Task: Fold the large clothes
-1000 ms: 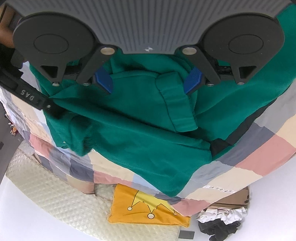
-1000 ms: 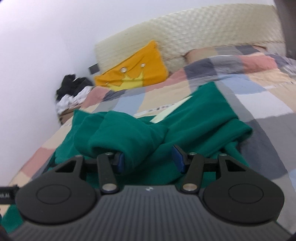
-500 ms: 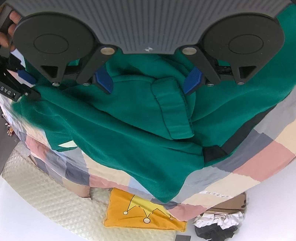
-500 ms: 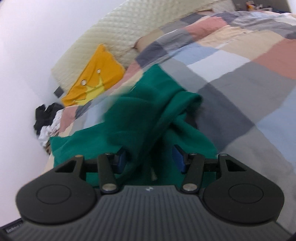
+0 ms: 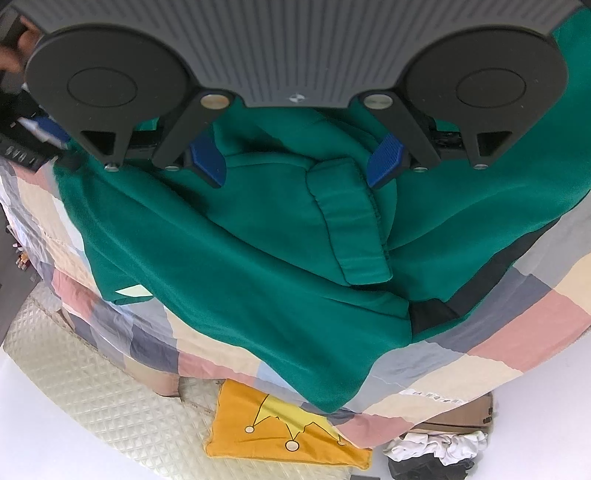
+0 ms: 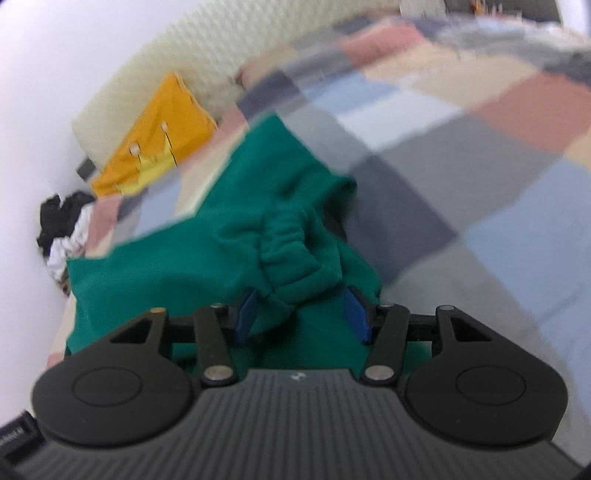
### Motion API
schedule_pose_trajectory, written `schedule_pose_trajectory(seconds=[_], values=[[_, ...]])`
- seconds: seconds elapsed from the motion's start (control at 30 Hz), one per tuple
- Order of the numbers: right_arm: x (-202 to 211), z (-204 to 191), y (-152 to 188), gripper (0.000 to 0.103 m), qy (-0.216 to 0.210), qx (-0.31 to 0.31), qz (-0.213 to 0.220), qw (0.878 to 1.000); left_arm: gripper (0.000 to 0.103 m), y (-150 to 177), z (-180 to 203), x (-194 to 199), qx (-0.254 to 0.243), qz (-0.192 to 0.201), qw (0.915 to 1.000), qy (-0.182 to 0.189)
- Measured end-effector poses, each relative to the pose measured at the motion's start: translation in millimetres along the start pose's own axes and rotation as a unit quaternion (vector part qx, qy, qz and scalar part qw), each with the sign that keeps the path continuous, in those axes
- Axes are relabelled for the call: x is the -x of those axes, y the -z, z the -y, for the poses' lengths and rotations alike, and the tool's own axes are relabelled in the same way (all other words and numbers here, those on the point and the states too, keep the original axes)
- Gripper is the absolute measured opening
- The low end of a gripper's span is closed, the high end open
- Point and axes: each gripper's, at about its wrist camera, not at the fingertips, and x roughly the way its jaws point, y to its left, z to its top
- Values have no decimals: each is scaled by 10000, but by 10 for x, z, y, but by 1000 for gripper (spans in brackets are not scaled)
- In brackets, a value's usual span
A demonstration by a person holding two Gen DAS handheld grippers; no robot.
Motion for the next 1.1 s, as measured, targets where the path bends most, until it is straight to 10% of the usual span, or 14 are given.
schedule_pose_trajectory(seconds=[0.53, 0.77, 1.1], values=[[653, 379, 34, 56, 239, 0, -659, 9975, 87, -347, -583, 777, 238, 452, 9985, -179], [881, 672, 222, 58, 326, -247, -1224, 9916, 87, -430, -1429, 1331, 371, 168, 9955, -851], [1043, 786, 342, 75, 455, -536, -1475, 9866, 87, 223, -2449, 1334, 1365, -703, 9875, -366]])
